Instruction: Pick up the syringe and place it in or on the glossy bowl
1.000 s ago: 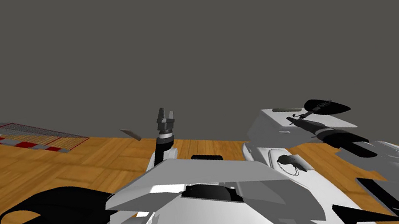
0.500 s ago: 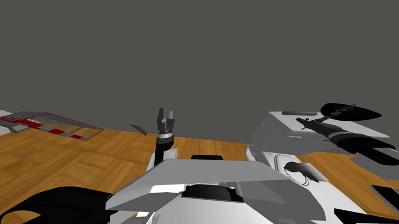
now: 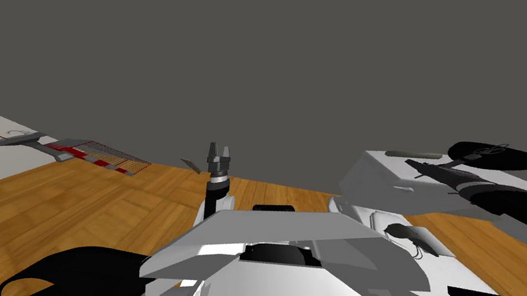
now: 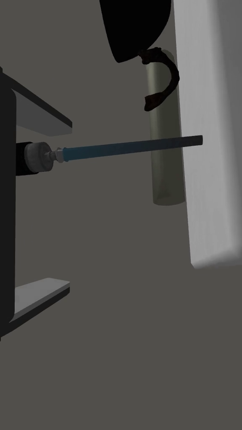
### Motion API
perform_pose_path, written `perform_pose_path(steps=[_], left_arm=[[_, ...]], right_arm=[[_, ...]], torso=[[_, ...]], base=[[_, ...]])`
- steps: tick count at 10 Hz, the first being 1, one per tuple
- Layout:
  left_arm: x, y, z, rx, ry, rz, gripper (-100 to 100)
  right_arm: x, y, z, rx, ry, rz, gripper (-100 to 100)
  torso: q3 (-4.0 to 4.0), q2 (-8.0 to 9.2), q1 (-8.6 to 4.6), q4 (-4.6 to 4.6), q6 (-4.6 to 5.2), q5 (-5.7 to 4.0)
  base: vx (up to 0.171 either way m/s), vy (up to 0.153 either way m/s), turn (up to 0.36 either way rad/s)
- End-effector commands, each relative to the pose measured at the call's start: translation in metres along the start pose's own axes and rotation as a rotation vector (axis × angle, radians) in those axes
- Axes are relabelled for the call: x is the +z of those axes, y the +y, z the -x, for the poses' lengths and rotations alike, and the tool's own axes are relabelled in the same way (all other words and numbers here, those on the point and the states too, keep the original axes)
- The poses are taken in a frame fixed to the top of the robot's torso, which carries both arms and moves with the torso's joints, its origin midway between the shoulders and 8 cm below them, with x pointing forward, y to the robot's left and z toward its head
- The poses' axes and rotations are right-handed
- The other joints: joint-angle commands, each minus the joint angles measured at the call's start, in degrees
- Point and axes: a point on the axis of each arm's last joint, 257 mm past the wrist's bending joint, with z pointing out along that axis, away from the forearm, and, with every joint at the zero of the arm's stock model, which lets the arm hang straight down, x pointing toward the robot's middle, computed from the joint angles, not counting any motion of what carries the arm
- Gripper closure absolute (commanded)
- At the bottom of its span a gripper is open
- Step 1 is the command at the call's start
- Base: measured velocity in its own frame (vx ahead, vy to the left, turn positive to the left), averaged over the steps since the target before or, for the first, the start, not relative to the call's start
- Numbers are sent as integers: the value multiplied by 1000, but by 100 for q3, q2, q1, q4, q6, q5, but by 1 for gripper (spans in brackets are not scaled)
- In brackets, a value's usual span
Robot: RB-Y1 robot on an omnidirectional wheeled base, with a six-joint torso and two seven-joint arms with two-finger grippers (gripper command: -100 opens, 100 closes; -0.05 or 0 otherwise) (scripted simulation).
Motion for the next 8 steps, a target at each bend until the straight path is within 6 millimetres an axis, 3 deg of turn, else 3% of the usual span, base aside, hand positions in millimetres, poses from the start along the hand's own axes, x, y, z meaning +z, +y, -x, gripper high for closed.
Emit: perform_pose_path(steps=[1,2,3,5,6,7,8], left_arm=[[0,0,0,0,0,0,0],[0,0,0,0,0,0,0],[0,0,0,0,0,0,0],[0,0,0,0,0,0,0],[0,0,0,0,0,0,0],[0,0,0,0,0,0,0],[0,0,0,0,0,0,0]], right_arm=[[-10,-14,-2,-5,12,-22,-100],[-23,-35,16,-11,-18,-56,-100],[-23,-38,24,2,-38,-65,-100],[-36,-50,11,-16,-3,-82,-100],[-32,-48,15,-12,-11,-80,-100],[-33,-48,14,-12,-9,-79,100],[-32,-48,14,-12,-9,-79,100]], torso=[[0,0,0,0,0,0],[0,-1,-4,0,6,-2],[0,0,1,0,-6,1],[0,-2,-2,1,5,1],[-2,-5,-5,0,4,-1],[-5,-9,-4,-1,0,-1],[-6,-11,-3,-2,0,0]], base=[[-18,3,0],[-38,22,284],[-43,17,386],[-12,-3,-20],[-1,0,-16],[0,0,0],[0,0,0]])
